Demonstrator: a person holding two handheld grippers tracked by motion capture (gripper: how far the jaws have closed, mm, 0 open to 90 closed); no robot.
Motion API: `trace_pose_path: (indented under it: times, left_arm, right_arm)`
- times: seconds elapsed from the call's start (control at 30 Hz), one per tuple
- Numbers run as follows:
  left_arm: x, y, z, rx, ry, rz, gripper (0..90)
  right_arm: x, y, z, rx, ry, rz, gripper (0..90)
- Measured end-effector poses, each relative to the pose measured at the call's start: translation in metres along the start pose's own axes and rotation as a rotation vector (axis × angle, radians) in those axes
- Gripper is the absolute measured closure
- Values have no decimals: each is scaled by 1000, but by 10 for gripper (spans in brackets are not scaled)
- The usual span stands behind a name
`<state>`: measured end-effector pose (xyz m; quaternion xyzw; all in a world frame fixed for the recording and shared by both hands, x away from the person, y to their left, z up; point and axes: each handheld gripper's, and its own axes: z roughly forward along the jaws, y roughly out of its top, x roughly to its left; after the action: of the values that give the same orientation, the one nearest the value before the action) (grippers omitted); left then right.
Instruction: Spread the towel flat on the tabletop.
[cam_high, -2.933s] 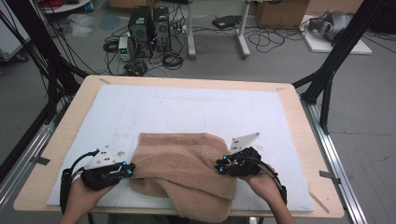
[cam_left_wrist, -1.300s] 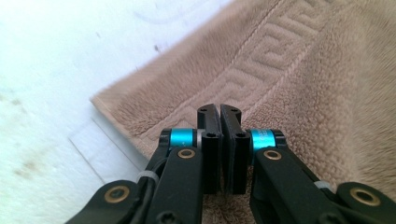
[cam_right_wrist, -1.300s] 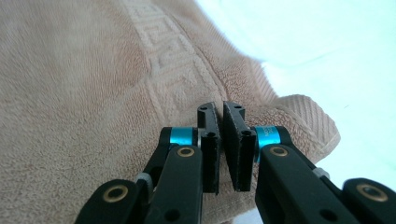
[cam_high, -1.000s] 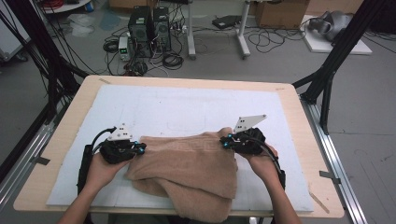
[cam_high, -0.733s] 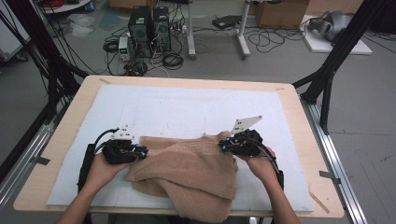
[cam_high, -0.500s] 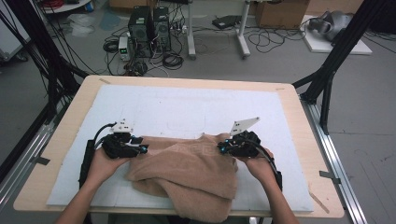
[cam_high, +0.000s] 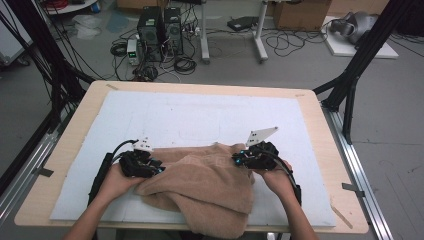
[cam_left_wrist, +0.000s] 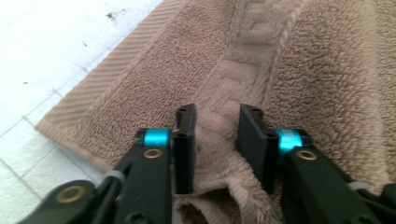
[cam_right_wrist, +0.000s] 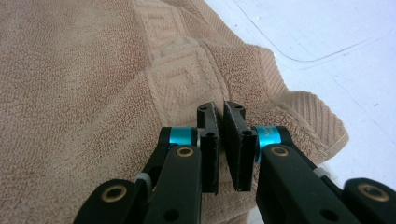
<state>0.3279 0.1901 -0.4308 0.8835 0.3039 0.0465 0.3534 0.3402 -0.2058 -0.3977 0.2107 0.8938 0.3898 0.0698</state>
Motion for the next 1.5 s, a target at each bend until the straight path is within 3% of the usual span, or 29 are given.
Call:
trace_pose_path:
  times: [0.1, 0.23, 0.47, 0.63, 0.73, 0.97, 1.1, 1.17, 1.2, 1.27, 1.3, 1.33, 1.37, 1.43, 1.5]
  left_arm:
    - [1, 1, -1, 0, -9, -8, 782]
    - [-4, 4, -7, -19, 30, 26, 835]
    - [-1, 12, -38, -174, 63, -6, 844]
    - [-3, 22, -59, -247, 81, -6, 844]
    - [-2, 25, -64, -258, 97, -1, 844]
    - [0, 27, -55, -229, 115, 6, 845]
    - [14, 47, -60, -269, 189, 0, 846]
    - [28, 68, -68, -328, 226, -18, 847]
    - [39, 89, -73, -355, 266, -15, 845]
    - [51, 123, -80, -368, 386, -4, 797]
    - [55, 134, -81, -377, 399, -34, 675]
    - [57, 138, -83, -402, 367, -61, 552]
    - [55, 137, -82, -431, 337, -60, 550]
    - [49, 127, -74, -395, 347, -5, 555]
    - [47, 109, -63, -345, 334, 16, 555]
  right_arm:
    - [1, 2, 0, -9, 5, -4, 846]
    - [3, 5, -4, -12, 2, -12, 846]
    - [5, 16, -16, -26, -10, -39, 848]
    - [5, 26, -24, -48, -29, -58, 848]
    - [4, 28, -28, -61, -39, -57, 848]
    - [1, 25, -22, -27, -23, -48, 848]
    - [-15, 34, -23, -31, -42, -43, 854]
    - [-32, 51, -33, -59, -100, -35, 856]
    - [-41, 60, -38, -87, -122, -24, 853]
    - [-67, 93, -53, -139, -271, 8, 761]
    - [-78, 104, -57, -130, -322, 30, 657]
    - [-87, 112, -59, -122, -344, 88, 551]
    - [-93, 114, -60, -132, -332, 127, 553]
    - [-91, 108, -57, -147, -297, 122, 554]
    - [-83, 96, -47, -113, -262, 104, 555]
